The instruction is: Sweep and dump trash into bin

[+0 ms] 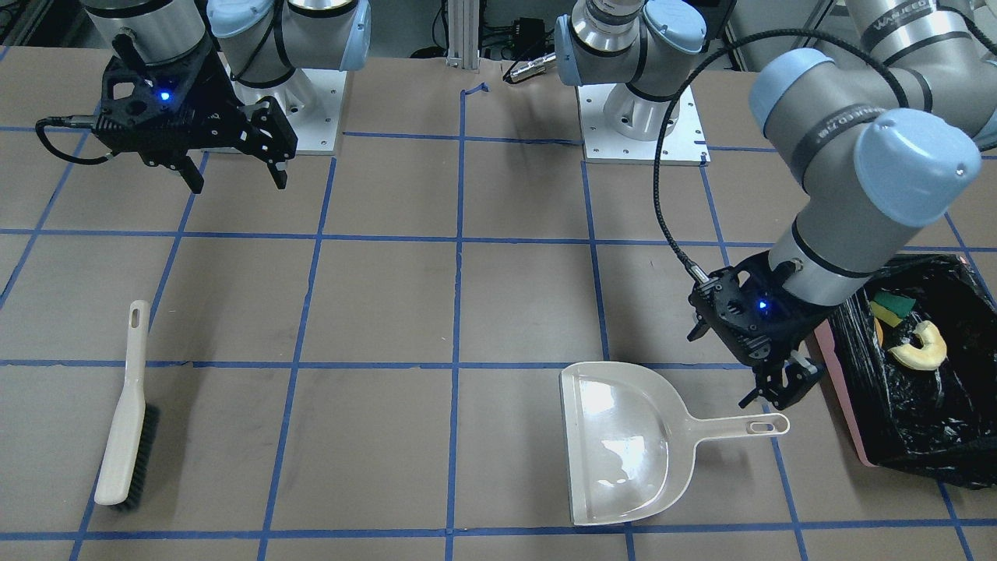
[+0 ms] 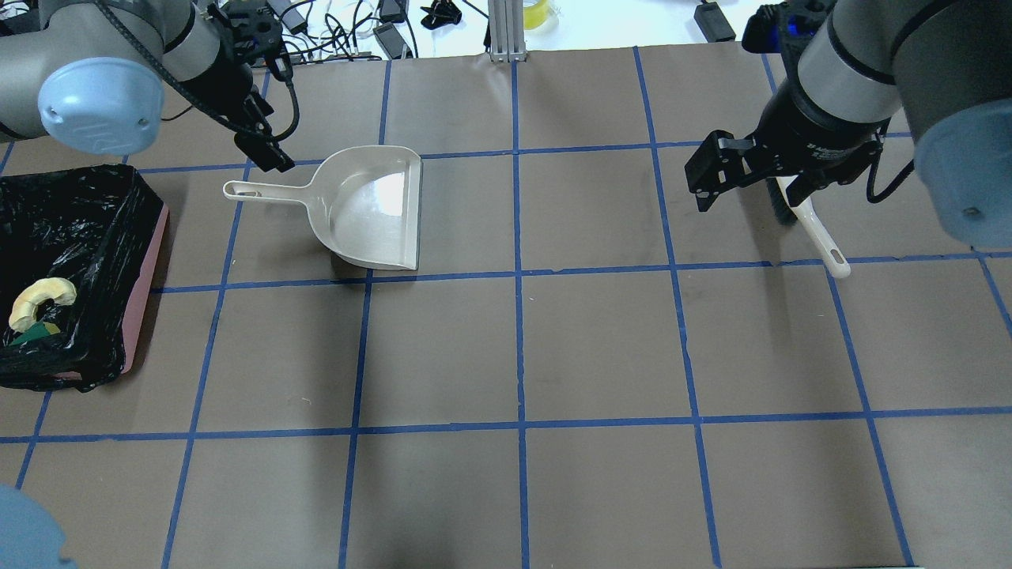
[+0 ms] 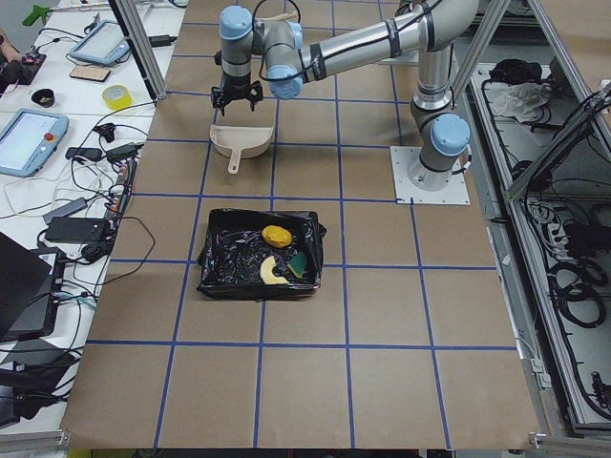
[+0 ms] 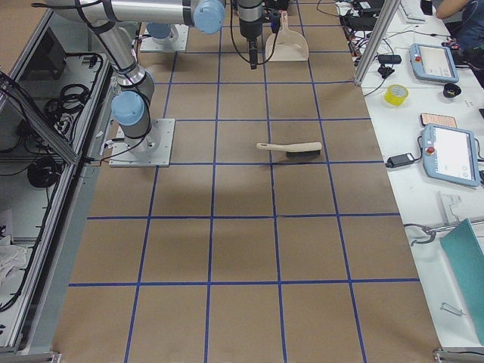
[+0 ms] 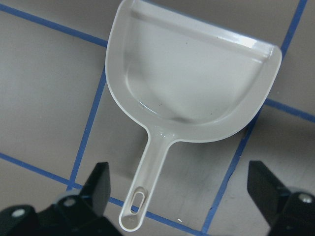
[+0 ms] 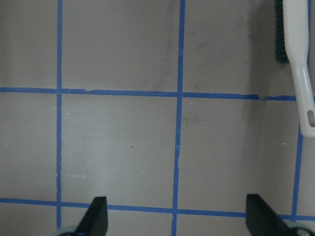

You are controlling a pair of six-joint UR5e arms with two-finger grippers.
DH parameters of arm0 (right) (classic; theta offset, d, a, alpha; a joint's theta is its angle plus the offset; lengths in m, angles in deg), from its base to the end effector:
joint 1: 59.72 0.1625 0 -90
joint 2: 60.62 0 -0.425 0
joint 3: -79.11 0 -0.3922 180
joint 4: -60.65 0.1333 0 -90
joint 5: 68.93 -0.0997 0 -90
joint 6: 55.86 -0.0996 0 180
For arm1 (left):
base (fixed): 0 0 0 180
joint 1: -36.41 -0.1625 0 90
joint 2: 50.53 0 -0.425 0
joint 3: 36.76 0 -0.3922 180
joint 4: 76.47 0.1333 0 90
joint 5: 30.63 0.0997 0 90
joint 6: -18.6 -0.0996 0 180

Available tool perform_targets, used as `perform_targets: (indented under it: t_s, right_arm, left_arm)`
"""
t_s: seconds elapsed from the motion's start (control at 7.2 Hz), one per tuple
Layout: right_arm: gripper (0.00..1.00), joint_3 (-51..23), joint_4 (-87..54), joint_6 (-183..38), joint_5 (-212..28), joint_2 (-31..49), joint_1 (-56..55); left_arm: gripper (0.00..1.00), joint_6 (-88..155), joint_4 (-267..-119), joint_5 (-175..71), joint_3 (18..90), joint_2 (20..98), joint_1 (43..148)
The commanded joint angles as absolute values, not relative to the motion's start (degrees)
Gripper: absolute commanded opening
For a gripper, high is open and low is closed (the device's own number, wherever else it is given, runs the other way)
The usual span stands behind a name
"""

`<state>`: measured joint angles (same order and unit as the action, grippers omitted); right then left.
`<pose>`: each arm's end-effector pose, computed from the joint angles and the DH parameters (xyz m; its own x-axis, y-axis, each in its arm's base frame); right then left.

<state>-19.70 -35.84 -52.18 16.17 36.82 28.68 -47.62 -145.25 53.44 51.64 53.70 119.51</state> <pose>0.1293 -0.4490 0.4846 -0.9959 -0.0437 -0.0792 -0.0362 0.9949 -0.0945 -0.0704 -0.6135 0.4056 -0.5076 0.8563 -0.0955 0.8574 0.4911 -0.1537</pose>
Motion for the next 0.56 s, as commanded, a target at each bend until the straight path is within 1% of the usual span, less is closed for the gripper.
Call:
perform_targets:
  t_s: [0.0,0.14,0.42]
  right_arm:
    - [1.00,-19.9,-35.1,-52.6,15.0,37.1,28.7]
    - [1.00,-19.9,-35.1,-52.6,17.3,37.2,28.7]
    - [1.00,-19.9,-35.1,-52.5,18.8,37.2,28.7]
  left_arm:
    - [1.00,-24.5,-148.1,55.5,51.0,47.5,121.4]
    - [1.00,-12.0,-151.2,55.7,50.9,44.2,121.6]
    - [1.00,0.8,-156.5,58.0,51.6,38.6,121.6]
